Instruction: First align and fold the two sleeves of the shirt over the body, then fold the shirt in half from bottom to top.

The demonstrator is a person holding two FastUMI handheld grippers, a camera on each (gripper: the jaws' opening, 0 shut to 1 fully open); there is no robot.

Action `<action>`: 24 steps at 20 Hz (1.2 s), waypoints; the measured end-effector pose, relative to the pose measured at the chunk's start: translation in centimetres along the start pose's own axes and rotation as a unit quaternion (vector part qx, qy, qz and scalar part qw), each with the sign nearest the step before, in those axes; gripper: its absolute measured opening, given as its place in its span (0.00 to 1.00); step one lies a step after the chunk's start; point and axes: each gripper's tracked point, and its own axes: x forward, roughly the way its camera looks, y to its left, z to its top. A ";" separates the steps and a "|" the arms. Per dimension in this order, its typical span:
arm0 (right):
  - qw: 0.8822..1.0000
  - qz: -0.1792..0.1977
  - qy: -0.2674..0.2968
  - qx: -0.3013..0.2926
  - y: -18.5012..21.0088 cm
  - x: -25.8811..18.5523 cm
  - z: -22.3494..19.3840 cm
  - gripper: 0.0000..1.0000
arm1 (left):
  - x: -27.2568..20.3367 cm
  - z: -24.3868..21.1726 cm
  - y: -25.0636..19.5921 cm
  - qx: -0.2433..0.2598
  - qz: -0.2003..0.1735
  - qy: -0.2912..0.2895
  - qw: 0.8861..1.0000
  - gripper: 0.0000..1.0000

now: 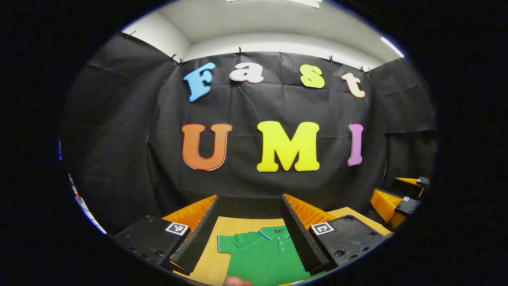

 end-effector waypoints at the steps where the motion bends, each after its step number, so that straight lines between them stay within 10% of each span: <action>1: 1.000 0.002 0.000 -0.003 0.0 0.4 0.0 0.98 | 0.4 0.0 0.0 -0.001 0.000 0.000 1.000 0.96; 24: 1.000 0.018 0.017 0.002 -0.2 4.0 -0.2 0.96 | 2.2 -0.2 -1.1 0.015 0.008 0.009 1.000 0.96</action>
